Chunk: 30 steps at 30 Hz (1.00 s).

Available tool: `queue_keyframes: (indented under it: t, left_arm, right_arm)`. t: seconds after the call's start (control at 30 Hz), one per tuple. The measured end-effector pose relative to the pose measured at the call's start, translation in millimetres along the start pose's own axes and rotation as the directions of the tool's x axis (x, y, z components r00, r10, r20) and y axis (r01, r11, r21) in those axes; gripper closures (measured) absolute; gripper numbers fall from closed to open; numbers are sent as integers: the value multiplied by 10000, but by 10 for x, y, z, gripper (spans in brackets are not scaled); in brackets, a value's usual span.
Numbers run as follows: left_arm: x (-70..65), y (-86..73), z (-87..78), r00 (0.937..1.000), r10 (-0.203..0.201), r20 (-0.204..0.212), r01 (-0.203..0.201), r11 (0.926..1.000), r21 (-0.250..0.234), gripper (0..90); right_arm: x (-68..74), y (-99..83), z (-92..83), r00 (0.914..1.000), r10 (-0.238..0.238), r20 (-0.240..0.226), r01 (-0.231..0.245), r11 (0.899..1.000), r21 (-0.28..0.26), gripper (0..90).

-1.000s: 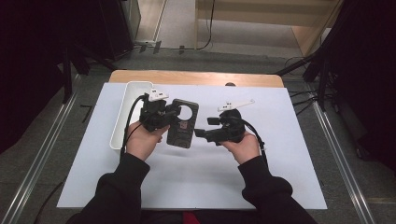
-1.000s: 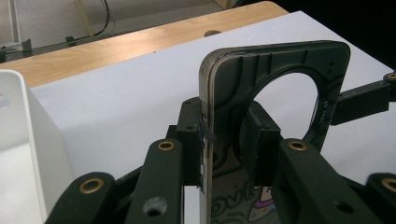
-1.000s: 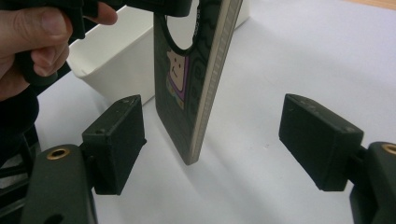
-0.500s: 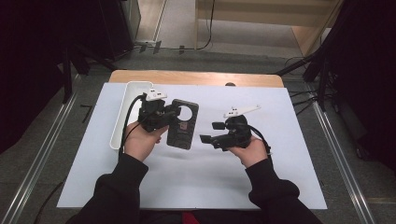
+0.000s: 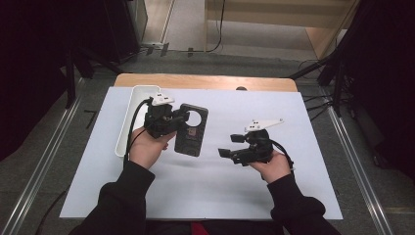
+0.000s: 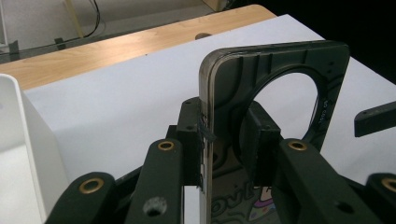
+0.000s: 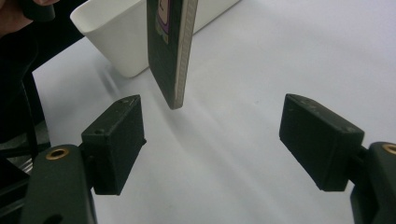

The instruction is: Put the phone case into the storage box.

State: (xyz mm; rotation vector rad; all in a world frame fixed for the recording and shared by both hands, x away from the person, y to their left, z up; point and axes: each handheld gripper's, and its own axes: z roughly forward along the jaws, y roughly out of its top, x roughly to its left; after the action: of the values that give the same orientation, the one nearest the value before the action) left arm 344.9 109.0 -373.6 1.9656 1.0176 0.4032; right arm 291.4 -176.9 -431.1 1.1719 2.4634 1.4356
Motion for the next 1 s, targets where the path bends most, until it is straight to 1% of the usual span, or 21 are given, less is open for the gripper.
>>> queue_keyframes:
  t: [0.07, 0.2, 0.4, 0.53, 0.63, 0.77, 0.83, 0.93, 1.0]
  left_arm:
    - [3, 0, -3, 10000, 18, 3, -18, 10000, 19, 712]
    - [5, -1, -4, 10000, 23, -14, -23, 10000, 47, 712]
    - [16, 4, -11, 10000, 18, 24, -18, 10000, 16, 712]
    - [35, 4, -15, 10000, -13, 64, 13, 10000, 12, 712]
    - [38, 7, -22, 10000, -54, 62, 54, 10000, 7, 712]
    - [45, 14, -33, 9999, -54, 107, 54, 10000, -17, 712]
    - [46, 19, -39, 9999, -64, 79, 64, 10000, -21, 712]
    - [58, 23, -50, 9999, -116, 110, 117, 9999, -44, 712]
    - [67, 25, -55, 9999, -128, 115, 129, 9999, -44, 712]
  right_arm:
    - [10, -19, -13, 10000, -26, -29, 26, 10000, 9, 214]
    - [33, -72, -26, 9995, -302, -131, 300, 9995, -120, 214]
    - [54, -139, -75, 9993, -329, -193, 328, 9994, -68, 214]
    - [51, -225, -114, 9986, -498, -187, 496, 9987, -131, 214]
    - [51, -286, -144, 9985, -520, -177, 517, 9986, -140, 214]
    - [45, -359, -181, 9989, -436, -169, 436, 9991, -5, 214]
    - [36, -401, -194, 9987, -481, -185, 480, 9988, -17, 214]
    - [19, -462, -218, 9989, -438, -149, 439, 9990, 29, 214]
    - [6, -497, -245, 9994, -328, -138, 329, 9995, 27, 214]
